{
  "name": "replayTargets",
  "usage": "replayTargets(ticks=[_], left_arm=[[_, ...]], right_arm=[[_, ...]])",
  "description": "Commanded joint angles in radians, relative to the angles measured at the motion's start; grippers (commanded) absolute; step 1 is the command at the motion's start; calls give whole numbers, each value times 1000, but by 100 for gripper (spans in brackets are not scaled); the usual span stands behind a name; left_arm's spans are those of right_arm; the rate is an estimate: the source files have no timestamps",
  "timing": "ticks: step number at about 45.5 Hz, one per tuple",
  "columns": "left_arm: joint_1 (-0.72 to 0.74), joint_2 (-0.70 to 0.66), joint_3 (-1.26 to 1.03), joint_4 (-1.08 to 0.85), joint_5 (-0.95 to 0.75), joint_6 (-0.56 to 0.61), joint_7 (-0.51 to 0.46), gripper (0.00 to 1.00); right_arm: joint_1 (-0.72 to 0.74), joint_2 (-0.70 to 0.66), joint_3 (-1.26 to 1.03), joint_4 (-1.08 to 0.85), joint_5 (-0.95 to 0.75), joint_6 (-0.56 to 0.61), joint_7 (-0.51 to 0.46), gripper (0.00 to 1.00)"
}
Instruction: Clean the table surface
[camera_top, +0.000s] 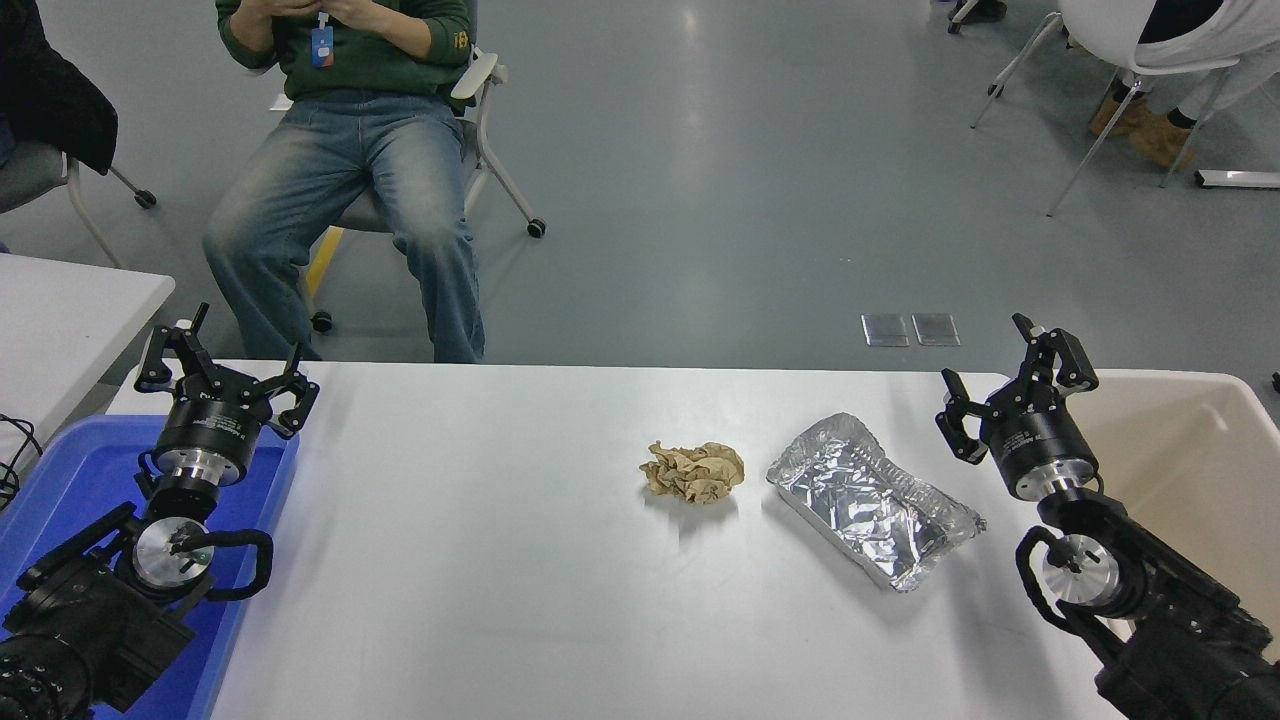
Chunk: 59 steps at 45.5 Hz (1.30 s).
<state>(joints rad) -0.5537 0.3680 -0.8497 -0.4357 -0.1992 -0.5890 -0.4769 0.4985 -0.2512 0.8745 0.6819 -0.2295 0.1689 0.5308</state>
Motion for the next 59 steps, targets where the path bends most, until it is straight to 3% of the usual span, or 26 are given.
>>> replayTargets(ticks=[1, 20, 32, 51, 59], left_arm=[[0, 0, 0, 0, 0, 0, 1, 100], [0, 0, 0, 0, 0, 0, 0, 100], [0, 0, 0, 0, 1, 0, 0, 100], [0, 0, 0, 0, 0, 0, 0, 100], [0, 0, 0, 0, 0, 0, 0, 100]], right_arm=[[12, 35, -49, -24, -17, -3, 15, 98], [14, -19, -61, -13, -16, -14, 0, 98], [28, -98, -141, 68, -17, -19, -80, 98], [282, -338, -546, 229, -19, -58, -124, 98], [425, -384, -748, 341, -80, -161, -126, 98]])
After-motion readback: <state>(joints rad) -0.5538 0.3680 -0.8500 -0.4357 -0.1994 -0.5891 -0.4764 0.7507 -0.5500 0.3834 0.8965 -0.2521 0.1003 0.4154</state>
